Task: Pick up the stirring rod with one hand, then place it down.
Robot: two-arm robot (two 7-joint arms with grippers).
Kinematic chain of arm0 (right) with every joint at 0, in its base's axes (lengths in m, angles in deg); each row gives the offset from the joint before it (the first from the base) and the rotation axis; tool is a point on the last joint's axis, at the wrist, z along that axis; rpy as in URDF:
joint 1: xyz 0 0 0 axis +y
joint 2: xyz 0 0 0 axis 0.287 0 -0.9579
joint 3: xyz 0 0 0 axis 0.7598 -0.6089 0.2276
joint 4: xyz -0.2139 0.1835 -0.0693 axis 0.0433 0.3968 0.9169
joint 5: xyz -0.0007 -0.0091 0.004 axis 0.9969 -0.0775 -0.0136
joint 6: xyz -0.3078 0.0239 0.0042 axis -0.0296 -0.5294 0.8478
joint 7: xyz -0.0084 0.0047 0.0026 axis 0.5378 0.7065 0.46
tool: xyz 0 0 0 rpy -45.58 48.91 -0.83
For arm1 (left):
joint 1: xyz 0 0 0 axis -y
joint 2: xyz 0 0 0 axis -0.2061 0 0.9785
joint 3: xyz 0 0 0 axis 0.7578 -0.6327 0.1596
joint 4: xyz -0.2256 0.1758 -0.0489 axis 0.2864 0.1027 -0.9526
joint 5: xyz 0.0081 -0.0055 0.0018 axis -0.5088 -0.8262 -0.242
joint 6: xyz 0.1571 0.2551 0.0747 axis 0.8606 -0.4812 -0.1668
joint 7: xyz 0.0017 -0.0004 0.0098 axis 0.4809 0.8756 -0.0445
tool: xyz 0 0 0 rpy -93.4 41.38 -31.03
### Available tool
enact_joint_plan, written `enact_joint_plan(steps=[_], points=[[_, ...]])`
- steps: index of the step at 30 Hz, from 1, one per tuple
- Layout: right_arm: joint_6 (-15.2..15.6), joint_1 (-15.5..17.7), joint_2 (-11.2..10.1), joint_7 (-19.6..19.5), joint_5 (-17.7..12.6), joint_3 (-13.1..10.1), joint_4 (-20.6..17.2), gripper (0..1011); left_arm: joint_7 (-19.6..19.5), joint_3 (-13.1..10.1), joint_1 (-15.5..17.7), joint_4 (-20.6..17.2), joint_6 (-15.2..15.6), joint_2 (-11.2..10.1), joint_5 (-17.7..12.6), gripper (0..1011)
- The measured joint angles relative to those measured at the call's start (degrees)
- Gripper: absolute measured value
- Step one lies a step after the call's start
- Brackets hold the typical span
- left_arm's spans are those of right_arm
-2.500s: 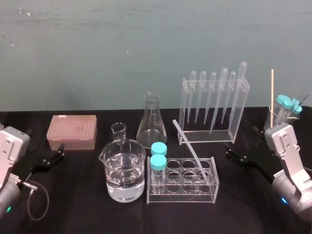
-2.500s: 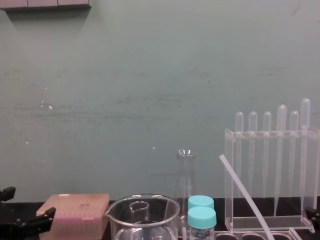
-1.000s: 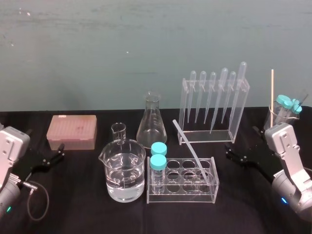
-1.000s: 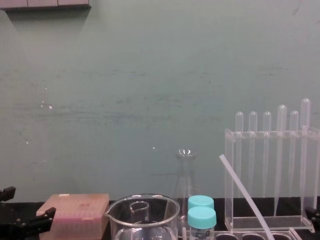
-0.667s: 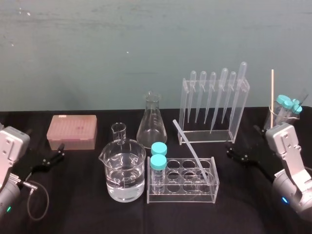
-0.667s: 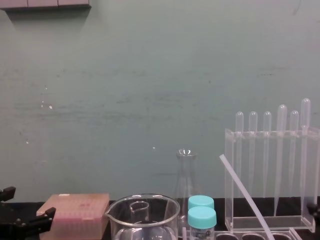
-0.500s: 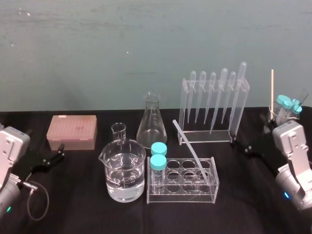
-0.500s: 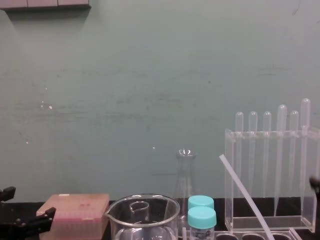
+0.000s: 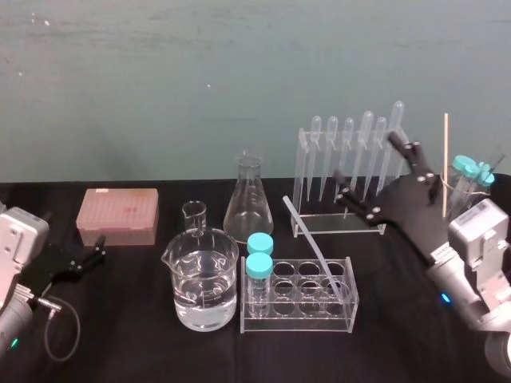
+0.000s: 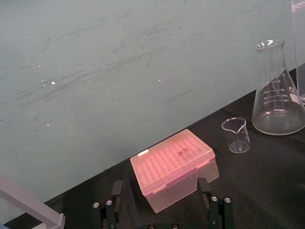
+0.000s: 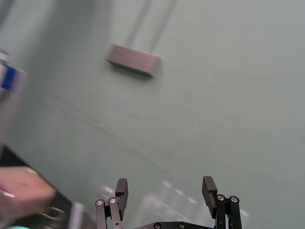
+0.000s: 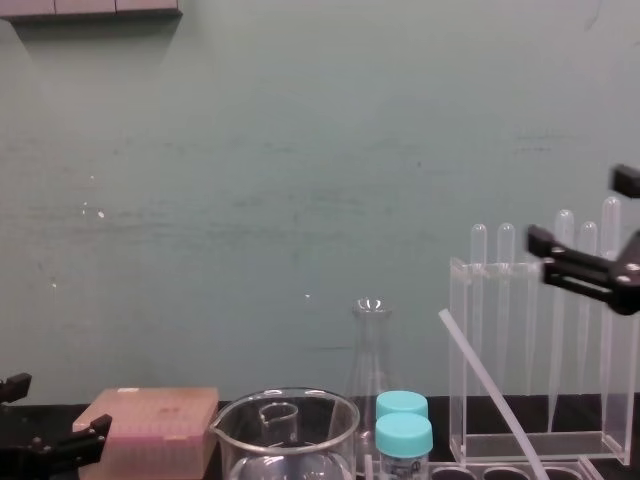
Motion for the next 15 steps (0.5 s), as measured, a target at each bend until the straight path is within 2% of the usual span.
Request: enact_joint_plan(steps=[3, 4, 5, 6, 7, 8, 10, 11, 15], points=[[-0.6, -1.0, -0.1, 5.2, -3.9, 1.4, -0.1, 1003, 0.0, 0.0, 0.0, 0.0, 0.0, 0.0, 0.0, 1000], [0.0, -1.6, 0.0, 8.0, -6.3, 2.1, 0.2, 1003, 0.0, 0.0, 0.0, 0.0, 0.0, 0.0, 0.0, 1000], [0.6, -1.9, 0.1, 9.2, -7.5, 2.3, 0.4, 1003, 0.0, 0.0, 0.0, 0.0, 0.0, 0.0, 0.0, 1000], [2.2, -2.5, 0.3, 11.5, -9.7, 2.8, 0.9, 1003, 0.0, 0.0, 0.0, 0.0, 0.0, 0.0, 0.0, 1000], [2.2, -2.5, 0.3, 11.5, -9.7, 2.8, 0.9, 1003, 0.0, 0.0, 0.0, 0.0, 0.0, 0.0, 0.0, 1000], [4.3, -3.1, 0.5, 13.7, -12.1, 3.1, 1.3, 1003, 0.0, 0.0, 0.0, 0.0, 0.0, 0.0, 0.0, 1000], [6.7, -3.6, 0.6, 15.5, -14.1, 3.4, 1.7, 1003, 0.0, 0.0, 0.0, 0.0, 0.0, 0.0, 0.0, 1000], [9.2, -4.0, 0.8, 17.0, -15.8, 3.5, 2.0, 1003, 0.0, 0.0, 0.0, 0.0, 0.0, 0.0, 0.0, 1000], [15.1, -4.9, 1.2, 19.1, -18.5, 3.6, 2.7, 1003, 0.0, 0.0, 0.0, 0.0, 0.0, 0.0, 0.0, 1000]])
